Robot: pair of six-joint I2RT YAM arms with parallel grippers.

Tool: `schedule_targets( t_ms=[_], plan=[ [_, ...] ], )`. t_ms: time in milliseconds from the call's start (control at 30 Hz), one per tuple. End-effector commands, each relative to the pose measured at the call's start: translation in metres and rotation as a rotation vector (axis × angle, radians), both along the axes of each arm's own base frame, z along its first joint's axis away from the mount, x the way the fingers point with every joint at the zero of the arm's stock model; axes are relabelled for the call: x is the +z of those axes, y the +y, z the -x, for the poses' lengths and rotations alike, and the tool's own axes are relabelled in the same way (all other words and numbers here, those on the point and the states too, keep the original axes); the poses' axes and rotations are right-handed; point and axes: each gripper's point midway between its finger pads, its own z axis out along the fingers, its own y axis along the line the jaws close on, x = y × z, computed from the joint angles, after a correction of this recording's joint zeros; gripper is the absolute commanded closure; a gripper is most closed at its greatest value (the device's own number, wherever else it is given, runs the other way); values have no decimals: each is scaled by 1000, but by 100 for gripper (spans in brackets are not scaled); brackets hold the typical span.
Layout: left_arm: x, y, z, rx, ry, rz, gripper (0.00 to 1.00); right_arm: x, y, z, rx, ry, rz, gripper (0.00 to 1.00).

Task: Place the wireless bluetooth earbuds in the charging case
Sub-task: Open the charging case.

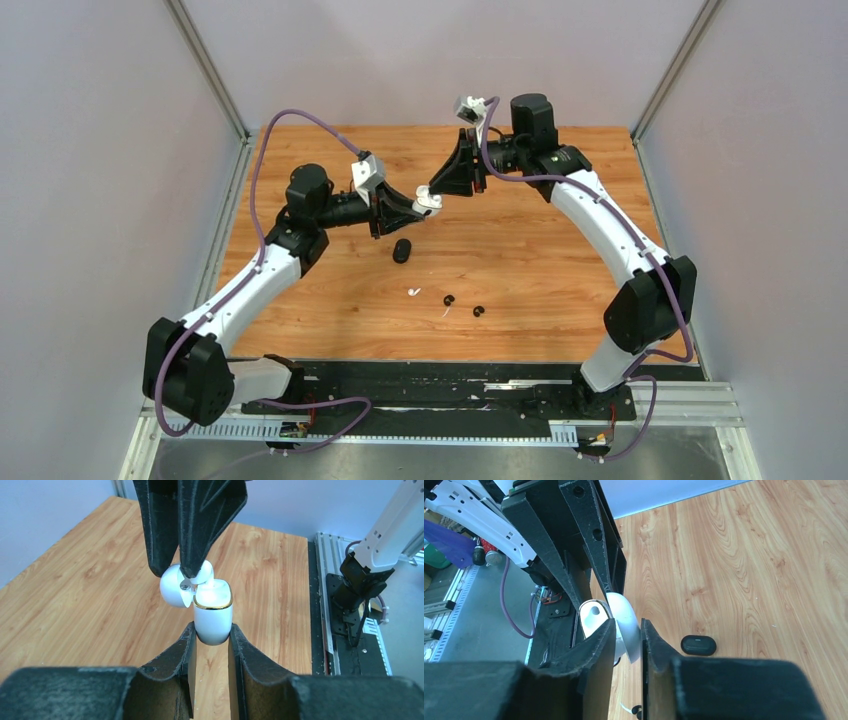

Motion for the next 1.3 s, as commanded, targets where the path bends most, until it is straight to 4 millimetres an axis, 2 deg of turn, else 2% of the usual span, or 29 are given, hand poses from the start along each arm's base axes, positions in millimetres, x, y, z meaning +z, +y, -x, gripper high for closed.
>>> schedule_targets(
  t_ms=[0, 100, 233, 367, 467, 533, 567, 633, 700, 833, 967, 1067, 1267],
  plan=[
    [18, -1, -11, 57, -32, 54, 100, 14, 4, 19, 45, -69, -22, 75],
    [18, -1, -13, 70, -19, 64, 100, 13, 8, 21, 50, -99, -16, 78],
    [18, -1, -14, 82, -13, 67, 100, 12, 12, 23, 50, -137, -6, 100],
    [13, 1, -16, 106, 0, 56, 100, 18, 12, 16, 14, -223, 8, 100],
    [7, 4, -20, 138, 22, 43, 99, 25, 13, 11, -15, -355, 31, 100],
    [2, 7, -25, 177, 62, 35, 85, 26, 16, 11, -28, -479, 57, 100],
    [2, 7, -26, 189, 78, 35, 73, 26, 18, 11, -29, -535, 70, 100],
    [-3, 9, -28, 207, 103, 20, 60, 25, 22, 13, -33, -631, 95, 100],
    [-6, 10, -28, 215, 113, 16, 51, 25, 25, 15, -30, -687, 109, 100],
    [-8, 9, -28, 208, 118, 22, 45, 26, 32, 21, -23, -737, 121, 100],
    [-4, 6, -28, 193, 96, 44, 47, 24, 38, 26, -13, -772, 132, 100],
    [2, 4, -23, 160, 68, 59, 61, 25, 40, 27, -11, -780, 134, 100],
    [16, 4, -15, 116, -16, 73, 82, 20, 41, 23, -36, -746, 153, 100]
  ],
)
